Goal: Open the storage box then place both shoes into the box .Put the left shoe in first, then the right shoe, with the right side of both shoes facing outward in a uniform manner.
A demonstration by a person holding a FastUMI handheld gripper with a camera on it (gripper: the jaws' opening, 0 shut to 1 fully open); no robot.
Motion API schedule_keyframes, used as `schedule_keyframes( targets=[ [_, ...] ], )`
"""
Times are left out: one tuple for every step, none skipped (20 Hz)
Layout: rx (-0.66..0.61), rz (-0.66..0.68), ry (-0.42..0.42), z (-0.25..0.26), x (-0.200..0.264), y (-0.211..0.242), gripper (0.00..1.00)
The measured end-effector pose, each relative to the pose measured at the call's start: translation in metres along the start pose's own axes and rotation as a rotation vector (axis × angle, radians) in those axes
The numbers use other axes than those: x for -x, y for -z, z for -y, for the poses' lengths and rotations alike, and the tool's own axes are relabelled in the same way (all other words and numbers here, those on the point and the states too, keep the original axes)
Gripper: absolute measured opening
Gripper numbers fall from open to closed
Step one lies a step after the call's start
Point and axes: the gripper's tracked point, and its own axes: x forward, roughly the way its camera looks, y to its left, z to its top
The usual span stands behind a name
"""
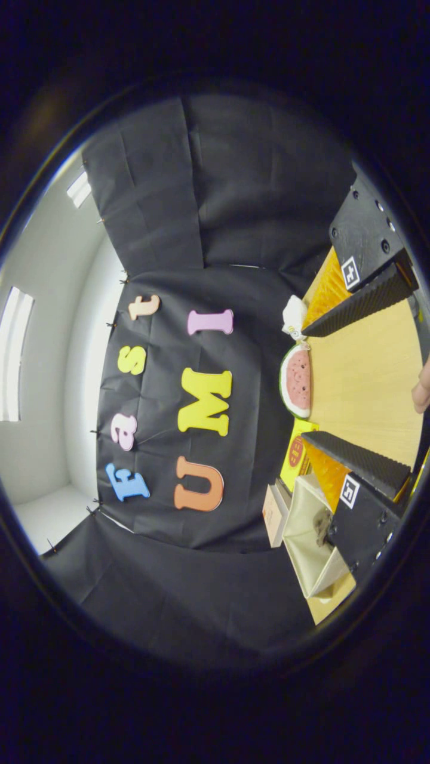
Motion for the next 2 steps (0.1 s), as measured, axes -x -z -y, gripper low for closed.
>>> schedule_keyframes(
  targets=[
    [0.003, -0.001, 0.000, 0.0005, 0.0006, 0.0013, 0.96],
    [0.002, -0.006, -0.005, -0.0003, 0.0008, 0.0055, 0.96]
  ],
)
